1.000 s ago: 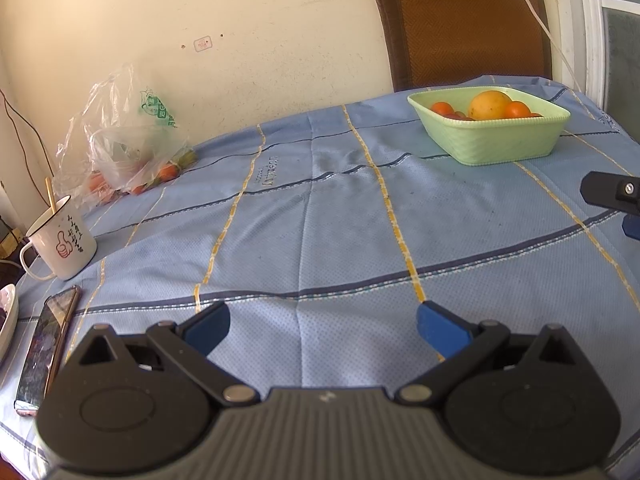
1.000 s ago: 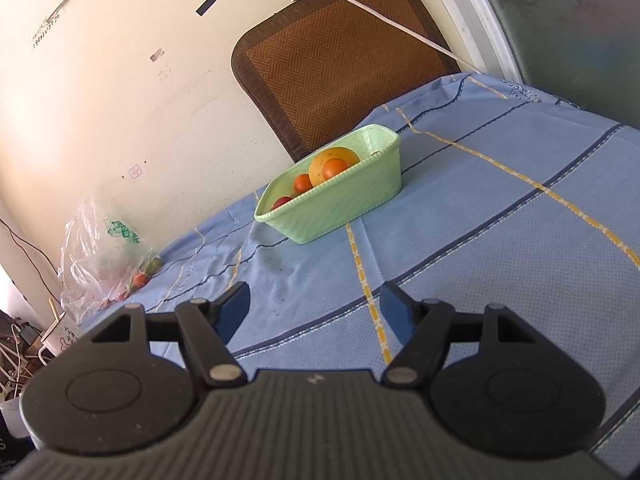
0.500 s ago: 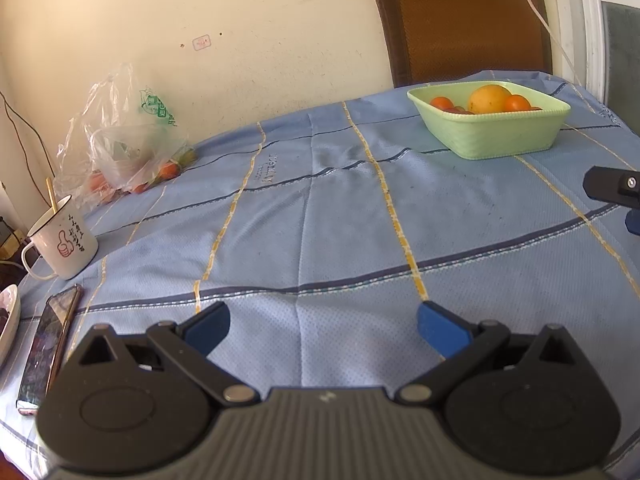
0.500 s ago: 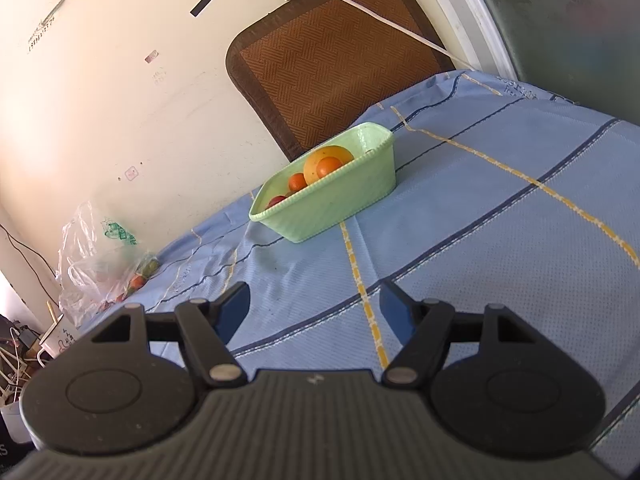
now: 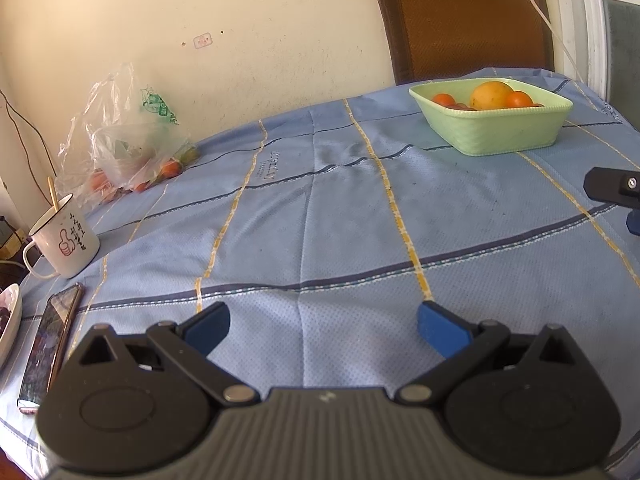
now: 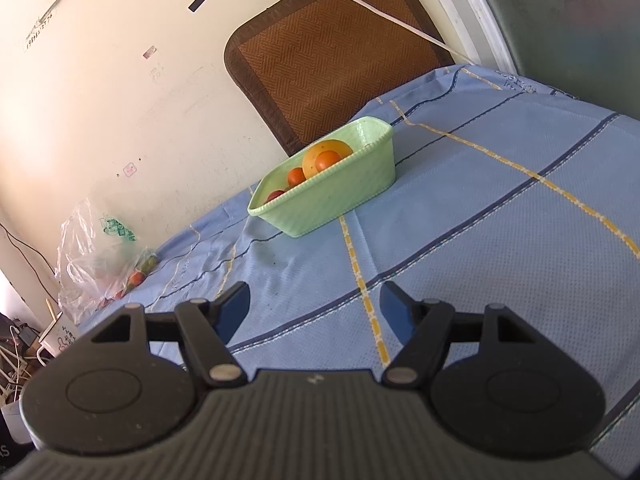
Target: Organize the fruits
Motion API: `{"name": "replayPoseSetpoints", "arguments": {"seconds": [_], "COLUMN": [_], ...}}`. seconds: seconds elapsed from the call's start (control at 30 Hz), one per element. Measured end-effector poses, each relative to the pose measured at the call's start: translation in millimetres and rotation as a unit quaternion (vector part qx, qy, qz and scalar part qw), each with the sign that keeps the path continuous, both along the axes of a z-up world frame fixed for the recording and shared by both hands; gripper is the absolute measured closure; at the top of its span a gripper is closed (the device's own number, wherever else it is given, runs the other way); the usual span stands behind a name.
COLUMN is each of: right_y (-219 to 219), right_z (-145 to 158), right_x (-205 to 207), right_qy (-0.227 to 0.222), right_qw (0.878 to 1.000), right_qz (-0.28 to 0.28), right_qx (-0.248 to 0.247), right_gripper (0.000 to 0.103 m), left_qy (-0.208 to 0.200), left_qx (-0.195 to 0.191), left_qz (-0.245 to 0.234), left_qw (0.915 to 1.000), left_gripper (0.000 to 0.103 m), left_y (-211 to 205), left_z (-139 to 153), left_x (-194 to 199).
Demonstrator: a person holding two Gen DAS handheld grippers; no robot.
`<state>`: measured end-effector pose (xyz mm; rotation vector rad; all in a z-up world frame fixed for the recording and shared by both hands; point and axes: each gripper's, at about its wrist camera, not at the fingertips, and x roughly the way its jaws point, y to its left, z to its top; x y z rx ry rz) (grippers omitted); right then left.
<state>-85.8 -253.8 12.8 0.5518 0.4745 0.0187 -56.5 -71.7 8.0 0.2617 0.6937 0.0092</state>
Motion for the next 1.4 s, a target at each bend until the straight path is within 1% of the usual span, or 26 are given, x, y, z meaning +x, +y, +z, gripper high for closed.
{"name": "replayPoseSetpoints", "arguments": {"seconds": [1.1,1.4], "right_y": [-0.2,-0.1], "right_z": [-0.2,-0.2], "right_x": [0.3,0.2], "right_qy": [0.0,-0.001], "right_qw": [1.0,1.0], "right_qz": [-0.001,-0.001], "right_qx": [0.002,0.002], "right_gripper": [0.029,0.029], "left_qy": [-0.004,-0.009], "left_qx": [-0.002,-0.01], "left_qz": [0.001,0.001], "left_qw": [1.0,0.9999], "left_gripper": [0.0,0.0], "left_y": [2.2,2.6], "left_z": [1.8,3.8], "left_x": [-0.7,-2.8]}}
